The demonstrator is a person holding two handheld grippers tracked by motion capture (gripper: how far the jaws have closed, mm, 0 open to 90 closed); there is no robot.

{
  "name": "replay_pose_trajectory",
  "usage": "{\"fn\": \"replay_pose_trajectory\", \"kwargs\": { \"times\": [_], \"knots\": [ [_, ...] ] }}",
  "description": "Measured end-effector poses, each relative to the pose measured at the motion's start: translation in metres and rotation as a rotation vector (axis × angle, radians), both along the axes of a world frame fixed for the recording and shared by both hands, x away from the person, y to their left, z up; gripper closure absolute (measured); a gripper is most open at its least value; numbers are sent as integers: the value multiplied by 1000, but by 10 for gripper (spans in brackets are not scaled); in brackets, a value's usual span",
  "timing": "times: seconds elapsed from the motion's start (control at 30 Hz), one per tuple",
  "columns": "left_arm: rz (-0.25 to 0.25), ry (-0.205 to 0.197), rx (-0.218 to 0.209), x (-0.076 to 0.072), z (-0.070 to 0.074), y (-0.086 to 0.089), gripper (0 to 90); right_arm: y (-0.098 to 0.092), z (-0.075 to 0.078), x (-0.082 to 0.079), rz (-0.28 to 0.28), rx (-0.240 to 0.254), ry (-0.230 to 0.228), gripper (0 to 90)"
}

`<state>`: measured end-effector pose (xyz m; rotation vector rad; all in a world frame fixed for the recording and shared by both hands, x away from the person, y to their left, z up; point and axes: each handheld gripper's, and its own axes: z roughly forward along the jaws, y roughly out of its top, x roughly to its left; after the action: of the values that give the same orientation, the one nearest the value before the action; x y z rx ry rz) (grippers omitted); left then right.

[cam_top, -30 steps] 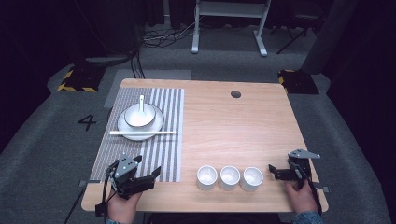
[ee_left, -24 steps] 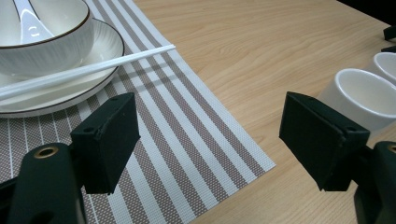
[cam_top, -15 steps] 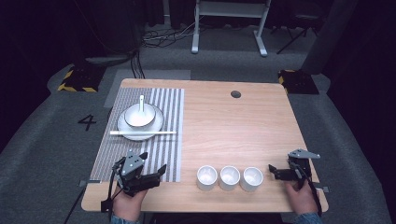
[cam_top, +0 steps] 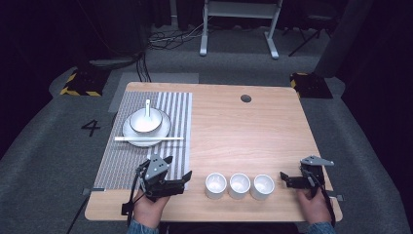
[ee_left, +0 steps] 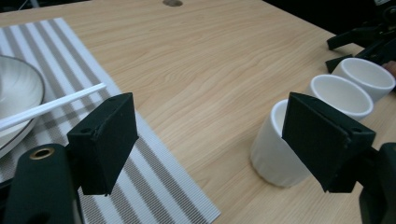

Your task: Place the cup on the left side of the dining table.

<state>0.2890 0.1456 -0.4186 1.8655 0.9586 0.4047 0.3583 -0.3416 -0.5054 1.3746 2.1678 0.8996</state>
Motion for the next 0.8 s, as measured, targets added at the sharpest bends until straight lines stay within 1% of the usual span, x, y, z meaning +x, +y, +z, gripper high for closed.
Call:
{"fn": "replay_pose_trajectory", "kwargs": {
  "times": [0.03,0.2,0.3,0.4,0.47,0.57,0.7,0.8],
  "knots": [
    [-7,-2,-3,1,1,-3,182,0,0,0,0,0,0,2],
    [-57,-4,16,4,4,-20,181,0,0,0,0,0,0,2],
    [-74,-4,4,6,5,-31,181,0,0,0,0,0,0,2],
    [-96,-7,3,7,8,-43,181,0,0,0,0,0,0,2],
    [-109,-12,15,7,10,-50,182,0,0,0,0,0,0,2],
    [-119,-16,22,7,14,-58,182,0,0,0,0,0,0,2],
    [-128,-8,-4,7,17,-66,179,0,0,0,-1,1,0,2],
    [-137,2,-45,7,17,-72,177,0,0,-1,-2,0,1,2]
  ]
}}
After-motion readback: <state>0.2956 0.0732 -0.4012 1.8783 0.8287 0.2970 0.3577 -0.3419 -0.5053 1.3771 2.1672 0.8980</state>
